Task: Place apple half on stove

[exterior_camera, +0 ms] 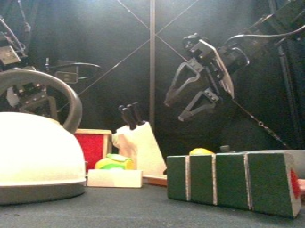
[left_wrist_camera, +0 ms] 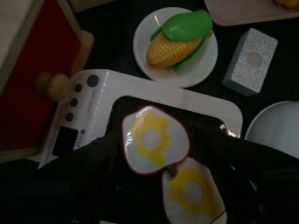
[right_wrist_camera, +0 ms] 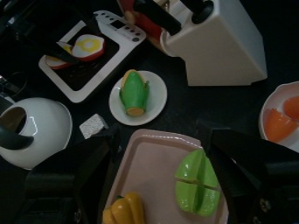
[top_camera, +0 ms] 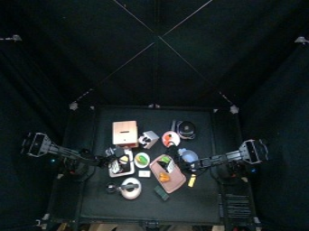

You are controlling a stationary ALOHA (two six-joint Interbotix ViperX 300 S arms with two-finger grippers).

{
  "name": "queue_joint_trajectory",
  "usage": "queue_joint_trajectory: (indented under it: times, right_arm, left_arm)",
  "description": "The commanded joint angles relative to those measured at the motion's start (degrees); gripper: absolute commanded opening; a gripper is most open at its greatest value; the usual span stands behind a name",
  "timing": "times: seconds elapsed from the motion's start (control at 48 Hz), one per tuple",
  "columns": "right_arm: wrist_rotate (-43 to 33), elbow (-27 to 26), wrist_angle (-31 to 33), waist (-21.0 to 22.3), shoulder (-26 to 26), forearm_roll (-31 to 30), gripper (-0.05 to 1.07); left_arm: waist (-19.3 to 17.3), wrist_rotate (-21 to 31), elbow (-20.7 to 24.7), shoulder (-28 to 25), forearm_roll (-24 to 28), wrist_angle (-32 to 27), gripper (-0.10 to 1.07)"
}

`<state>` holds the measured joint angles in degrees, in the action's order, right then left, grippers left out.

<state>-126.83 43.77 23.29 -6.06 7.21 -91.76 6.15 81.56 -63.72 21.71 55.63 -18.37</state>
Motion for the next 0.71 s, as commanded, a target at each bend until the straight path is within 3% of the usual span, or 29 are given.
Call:
queue_joint_trajectory:
  times: [0.0, 0.292, 0.688]
  right_arm:
    - [-0.1, -0.7, 0.1, 0.2, 0.7, -0.1, 0.99]
    - [0.0, -0.8, 0.1, 0.1, 0.7, -0.2, 0.99]
    - [-0.1, -0.7, 0.0, 0.1, 0.7, -0.1, 0.99]
  left_arm:
    - [-0.1, -0.1, 1.3, 1.8, 0.2, -0.1, 1.0]
    - [-0.1, -0.1, 1.1, 5.7, 0.1, -1.6, 1.0]
    - [-0.1, 0.0, 1.1, 5.8, 0.3, -1.2, 1.0]
